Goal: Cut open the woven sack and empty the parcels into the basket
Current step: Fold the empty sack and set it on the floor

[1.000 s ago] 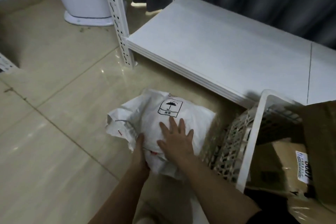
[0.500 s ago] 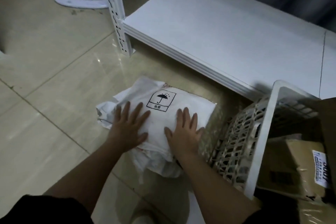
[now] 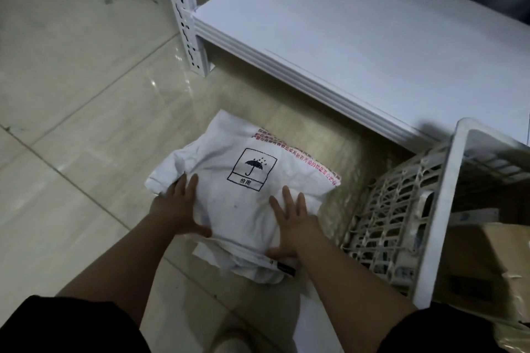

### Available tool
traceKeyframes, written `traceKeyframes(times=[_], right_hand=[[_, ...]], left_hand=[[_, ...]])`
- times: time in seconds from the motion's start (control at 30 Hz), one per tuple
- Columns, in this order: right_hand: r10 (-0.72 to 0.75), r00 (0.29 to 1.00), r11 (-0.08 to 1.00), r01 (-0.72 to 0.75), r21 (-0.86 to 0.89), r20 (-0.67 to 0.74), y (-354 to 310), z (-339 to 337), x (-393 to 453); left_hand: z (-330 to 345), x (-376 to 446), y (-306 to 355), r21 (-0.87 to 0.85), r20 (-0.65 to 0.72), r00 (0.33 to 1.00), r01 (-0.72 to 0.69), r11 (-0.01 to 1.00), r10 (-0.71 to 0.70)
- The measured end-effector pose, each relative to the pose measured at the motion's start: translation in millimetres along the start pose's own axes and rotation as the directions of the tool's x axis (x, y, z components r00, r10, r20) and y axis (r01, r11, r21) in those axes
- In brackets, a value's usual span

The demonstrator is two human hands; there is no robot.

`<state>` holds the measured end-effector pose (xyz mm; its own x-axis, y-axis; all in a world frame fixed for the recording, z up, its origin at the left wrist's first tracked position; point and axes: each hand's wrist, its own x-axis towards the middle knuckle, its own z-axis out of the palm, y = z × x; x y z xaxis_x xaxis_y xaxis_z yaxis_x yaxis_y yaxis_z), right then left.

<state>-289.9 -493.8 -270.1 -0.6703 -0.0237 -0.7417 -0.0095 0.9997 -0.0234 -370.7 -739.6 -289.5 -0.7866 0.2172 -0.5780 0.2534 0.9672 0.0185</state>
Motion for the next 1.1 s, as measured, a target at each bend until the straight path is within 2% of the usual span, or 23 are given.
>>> traceKeyframes(times=[0.1,0.13,0.2,0.27,0.3,0.37,0.4,0.43,0.5,0.53,0.57,0.67,0.7,0.73,0.8,0.87,0.93,1.03,1.1], right_hand=[[0.071,0.997,0.995,-0.068,-0.067,0.040,-13,-6,-2],[0.093,0.995,0.994,-0.091,-0.058,0.020,-17,-8,-1],[0.138,0.989,0.990,-0.135,0.047,-0.046,-20,-16,-4],[0.229,0.952,0.962,-0.189,0.197,-0.204,-21,-15,-3],[0.278,0.884,0.952,-0.203,0.227,-0.376,-21,-14,-3],[0.311,0.824,0.946,-0.221,0.237,-0.473,-23,-15,-9],[0.280,0.817,0.954,-0.179,0.239,-0.505,-24,-14,-10],[0.250,0.838,0.954,-0.129,0.269,-0.485,-26,-7,-6],[0.186,0.954,0.934,-0.097,0.343,-0.235,-29,-1,-2],[0.169,0.976,0.916,-0.102,0.389,-0.140,-27,-2,-2],[0.151,0.985,0.900,-0.103,0.424,-0.081,-23,-2,2],[0.087,0.995,0.873,-0.102,0.477,0.054,-12,-9,9],[0.079,0.995,0.877,-0.099,0.469,0.062,-10,-11,9],[0.083,0.996,0.886,-0.093,0.454,0.043,-10,-14,6],[0.100,0.993,0.906,-0.063,0.418,-0.067,-14,-19,-7],[0.106,0.983,0.923,-0.041,0.382,-0.151,-19,-28,-25],[0.111,0.972,0.934,-0.030,0.356,-0.207,-23,-40,-42],[0.106,0.943,0.954,-0.007,0.301,-0.314,-25,-63,-70],[0.080,0.945,0.963,0.010,0.271,-0.318,-26,-77,-88]], left_hand=[[-10,-14,17,0.075,-0.027,0.996,0.087,0.993,-0.086],[-12,-20,23,0.106,-0.116,0.990,0.093,0.990,-0.081],[-10,-26,30,0.151,-0.313,0.949,0.032,0.988,0.018],[1,-30,33,0.157,-0.448,0.886,-0.050,0.986,0.116],[4,-30,34,0.167,-0.486,0.860,-0.081,0.983,0.154],[9,-27,35,0.162,-0.508,0.842,-0.114,0.980,0.182],[11,-25,37,0.130,-0.464,0.873,-0.102,0.986,0.152],[15,-22,38,0.097,-0.408,0.906,-0.078,0.992,0.112],[18,-19,42,0.042,-0.296,0.953,-0.060,0.997,0.070],[18,-16,43,0.029,-0.276,0.958,-0.066,0.997,0.071],[19,-12,42,0.015,-0.263,0.962,-0.072,0.997,0.073],[2,-2,32,-0.074,0.045,0.995,-0.089,0.993,0.092],[-7,-2,31,-0.083,0.100,0.991,-0.078,0.993,0.086],[-14,-5,32,-0.071,0.095,0.992,-0.071,0.995,0.077],[-26,-19,42,-0.015,-0.006,0.999,-0.048,0.999,0.048],[-36,-35,53,-0.007,-0.237,0.970,-0.059,0.998,0.055],[-52,-49,63,0.015,-0.371,0.912,-0.181,0.983,0.173],[-79,-64,68,0.078,-0.426,0.864,-0.258,0.963,0.266],[-103,-80,81,0.073,-0.444,0.847,-0.290,0.954,0.291]])
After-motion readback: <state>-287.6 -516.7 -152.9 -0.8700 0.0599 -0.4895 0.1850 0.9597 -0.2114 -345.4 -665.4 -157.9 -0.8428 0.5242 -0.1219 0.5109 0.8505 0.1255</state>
